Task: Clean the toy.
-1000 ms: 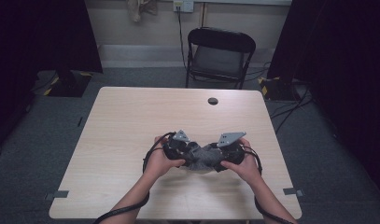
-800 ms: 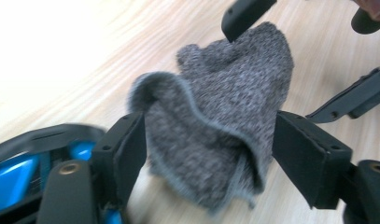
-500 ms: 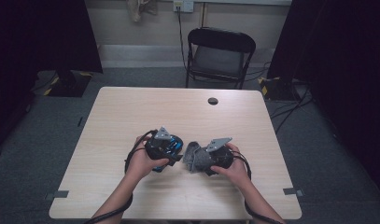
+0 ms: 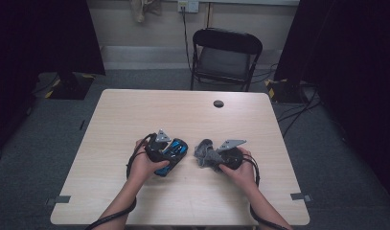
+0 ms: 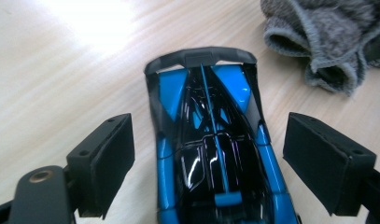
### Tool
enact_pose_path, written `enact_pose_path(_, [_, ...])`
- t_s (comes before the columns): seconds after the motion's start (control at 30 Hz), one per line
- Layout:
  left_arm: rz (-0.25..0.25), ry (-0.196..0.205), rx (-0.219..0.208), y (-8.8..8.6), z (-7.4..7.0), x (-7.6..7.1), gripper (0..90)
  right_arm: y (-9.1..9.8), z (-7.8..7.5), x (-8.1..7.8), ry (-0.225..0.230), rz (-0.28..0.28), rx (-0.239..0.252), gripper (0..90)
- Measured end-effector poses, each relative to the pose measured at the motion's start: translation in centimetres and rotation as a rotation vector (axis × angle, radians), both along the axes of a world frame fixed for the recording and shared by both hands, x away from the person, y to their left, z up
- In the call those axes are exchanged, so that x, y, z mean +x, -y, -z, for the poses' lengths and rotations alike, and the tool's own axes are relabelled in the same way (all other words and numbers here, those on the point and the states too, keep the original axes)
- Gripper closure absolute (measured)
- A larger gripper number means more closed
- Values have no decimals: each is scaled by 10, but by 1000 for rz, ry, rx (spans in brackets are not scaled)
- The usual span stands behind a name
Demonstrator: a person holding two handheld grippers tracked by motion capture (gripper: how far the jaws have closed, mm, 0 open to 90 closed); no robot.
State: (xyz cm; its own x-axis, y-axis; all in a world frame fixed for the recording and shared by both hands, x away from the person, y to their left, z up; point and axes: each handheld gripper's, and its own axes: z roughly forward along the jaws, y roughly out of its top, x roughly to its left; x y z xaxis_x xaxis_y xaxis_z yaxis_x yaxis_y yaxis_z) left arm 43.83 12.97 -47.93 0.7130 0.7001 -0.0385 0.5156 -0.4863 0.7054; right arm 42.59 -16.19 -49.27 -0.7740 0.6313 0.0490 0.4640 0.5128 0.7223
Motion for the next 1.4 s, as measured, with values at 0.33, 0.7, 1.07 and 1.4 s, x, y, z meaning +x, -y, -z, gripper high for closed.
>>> enact_pose_path(0.33, [-46,-11,12,14,14,4,169,0,2,-3,33,-7,0,649])
enact_pose_path(0.7, [-90,13,29,25,16,10,251,0,3,-4,44,-7,-6,649])
enact_pose_path(1.07, [-49,14,29,19,15,5,256,0,2,-4,38,-2,-4,646])
enact_pose_path(1.4, [-94,3,17,23,16,9,180,0,3,-4,35,0,1,643])
